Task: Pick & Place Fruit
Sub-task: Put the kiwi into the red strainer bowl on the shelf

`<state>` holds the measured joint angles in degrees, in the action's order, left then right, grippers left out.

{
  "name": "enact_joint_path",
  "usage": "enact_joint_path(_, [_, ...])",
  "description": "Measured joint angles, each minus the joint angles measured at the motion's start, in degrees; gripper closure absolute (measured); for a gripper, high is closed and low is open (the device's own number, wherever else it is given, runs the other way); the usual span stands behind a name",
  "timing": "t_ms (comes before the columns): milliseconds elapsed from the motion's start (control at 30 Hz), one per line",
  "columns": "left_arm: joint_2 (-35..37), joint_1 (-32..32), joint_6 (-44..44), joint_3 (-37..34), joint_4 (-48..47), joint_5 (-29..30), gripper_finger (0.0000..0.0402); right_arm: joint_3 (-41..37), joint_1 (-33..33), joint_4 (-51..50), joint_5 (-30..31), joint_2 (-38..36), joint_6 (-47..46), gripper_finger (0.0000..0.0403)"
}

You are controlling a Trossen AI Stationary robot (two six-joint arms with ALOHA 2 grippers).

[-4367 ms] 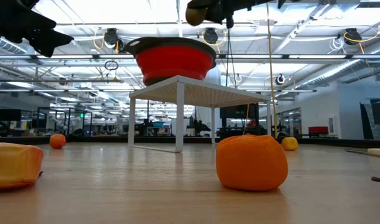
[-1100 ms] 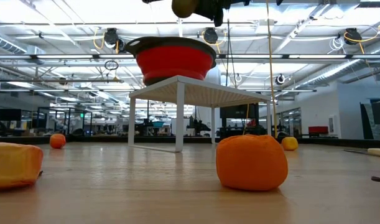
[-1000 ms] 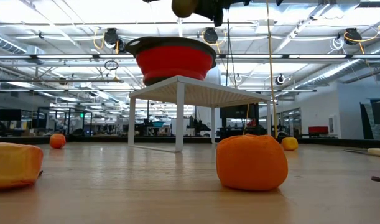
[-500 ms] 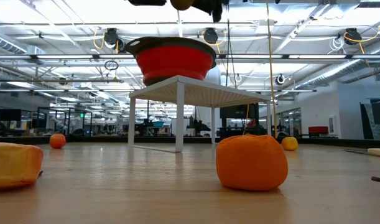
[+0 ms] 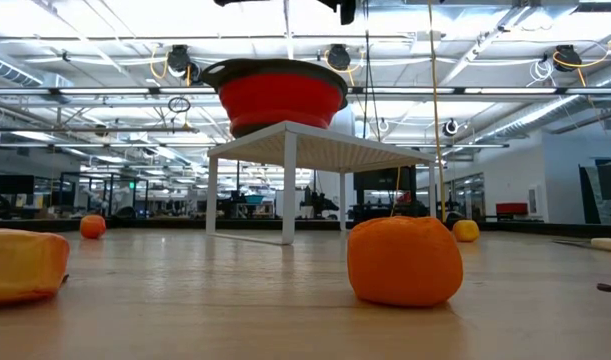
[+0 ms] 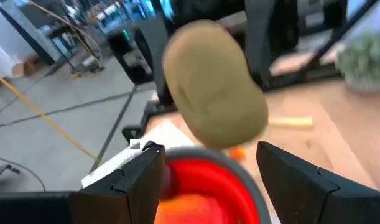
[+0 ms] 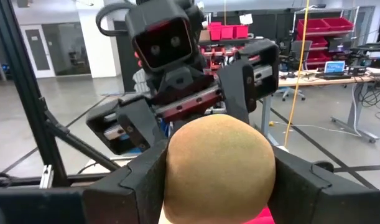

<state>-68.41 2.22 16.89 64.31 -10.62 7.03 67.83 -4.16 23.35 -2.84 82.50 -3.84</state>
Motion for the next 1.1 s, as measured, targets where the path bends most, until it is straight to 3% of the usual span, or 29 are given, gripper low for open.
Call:
enact_joint_path(300, [-3.0,0.0,-5.7,0.0,2.6,-0.2,0.0149,-0.1,0.4,0.0,1.2,0.0,0.2,0.019])
enact_joint_path(600, [-4.6,0.0,-12.9,0.0,7.2,-5.0,0.0149,-0.1,2.7,-0.3,4.8,0.0,4.8,0.019])
enact_joint_path(1100, [-5.1,-0.1,-15.3,0.0,8.1,-6.6,0.0164,-0.1,4.0,-1.0,5.8,0.0,4.6,0.019])
